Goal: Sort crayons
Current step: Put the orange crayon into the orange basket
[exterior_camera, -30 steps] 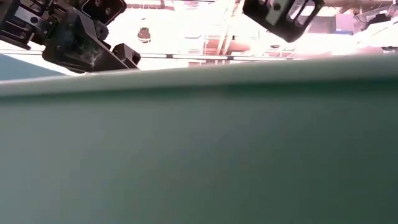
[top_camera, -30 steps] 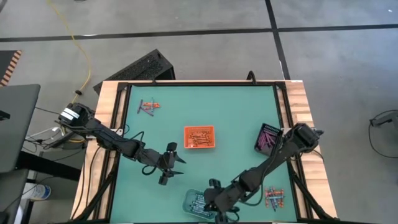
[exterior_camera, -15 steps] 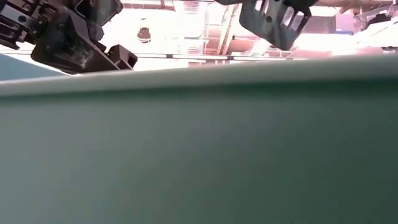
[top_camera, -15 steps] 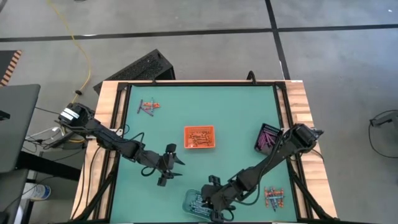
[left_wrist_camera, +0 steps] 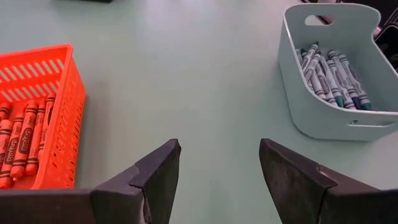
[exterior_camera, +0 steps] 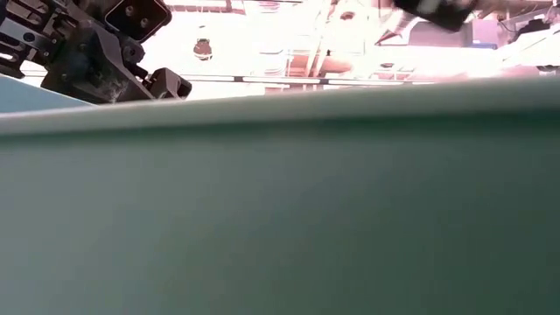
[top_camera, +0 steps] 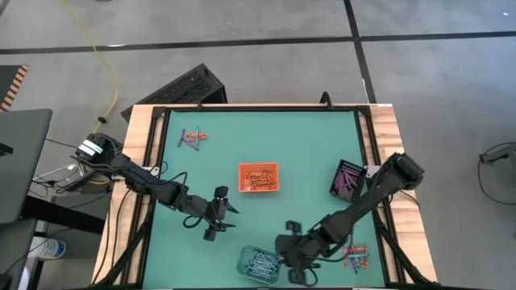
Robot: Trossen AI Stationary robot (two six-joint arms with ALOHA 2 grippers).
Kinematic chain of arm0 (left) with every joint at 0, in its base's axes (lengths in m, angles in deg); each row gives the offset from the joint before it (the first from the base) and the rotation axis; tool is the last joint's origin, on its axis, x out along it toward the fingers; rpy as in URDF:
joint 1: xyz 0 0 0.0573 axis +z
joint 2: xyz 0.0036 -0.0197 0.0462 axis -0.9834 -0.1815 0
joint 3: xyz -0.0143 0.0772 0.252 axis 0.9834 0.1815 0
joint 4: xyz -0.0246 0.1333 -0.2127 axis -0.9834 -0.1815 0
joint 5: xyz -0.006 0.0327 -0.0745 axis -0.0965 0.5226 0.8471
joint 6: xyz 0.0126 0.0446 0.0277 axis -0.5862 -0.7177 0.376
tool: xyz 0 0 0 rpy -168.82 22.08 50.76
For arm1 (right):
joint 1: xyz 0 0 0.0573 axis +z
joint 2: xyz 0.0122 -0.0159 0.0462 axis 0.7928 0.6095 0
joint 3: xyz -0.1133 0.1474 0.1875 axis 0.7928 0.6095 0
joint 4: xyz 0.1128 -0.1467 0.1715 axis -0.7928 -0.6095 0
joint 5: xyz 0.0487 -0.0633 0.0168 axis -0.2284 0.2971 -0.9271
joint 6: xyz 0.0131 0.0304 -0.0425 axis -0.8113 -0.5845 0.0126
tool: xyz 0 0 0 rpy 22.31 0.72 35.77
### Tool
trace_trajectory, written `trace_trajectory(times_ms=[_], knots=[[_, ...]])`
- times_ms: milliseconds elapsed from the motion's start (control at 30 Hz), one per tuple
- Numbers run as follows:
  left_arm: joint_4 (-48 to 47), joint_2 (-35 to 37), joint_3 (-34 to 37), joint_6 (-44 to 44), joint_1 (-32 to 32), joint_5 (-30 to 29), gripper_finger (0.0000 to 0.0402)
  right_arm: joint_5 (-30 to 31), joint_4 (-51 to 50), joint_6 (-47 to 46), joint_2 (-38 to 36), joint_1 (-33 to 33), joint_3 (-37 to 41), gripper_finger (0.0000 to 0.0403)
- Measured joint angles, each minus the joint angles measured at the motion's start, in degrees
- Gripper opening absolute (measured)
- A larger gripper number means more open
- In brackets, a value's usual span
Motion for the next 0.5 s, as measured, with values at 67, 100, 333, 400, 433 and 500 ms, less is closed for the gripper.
trace_trajectory(times_ms=[67, 100, 333, 400, 433, 500], knots=[[0.02, 0.00, 0.00, 0.07, 0.00, -0.02, 0.0210, 0.26, -7.06, -1.62, -1.94, 1.17, 0.00, 0.0119], [0.02, 0.00, 0.00, 0.09, 0.00, -0.01, 0.0210, 0.44, -11.07, -2.90, -2.74, 1.91, -0.01, 0.0118], [0.06, 0.00, 0.00, 0.21, 0.00, 0.00, 0.0210, -0.32, -43.16, -16.08, -4.19, 9.81, 0.00, 0.0118], [0.07, 0.00, 0.00, 0.24, 0.00, 0.00, 0.0210, -1.46, -47.98, -19.01, -4.19, 12.09, 0.00, 0.0118], [0.07, 0.00, 0.00, 0.24, 0.00, 0.00, 0.0210, -1.63, -49.25, -20.22, -4.19, 13.25, 0.00, 0.0118], [0.09, 0.00, 0.00, 0.24, 0.00, -0.02, 0.0210, -1.56, -51.49, -22.29, -4.19, 15.78, 0.00, 0.0118]])
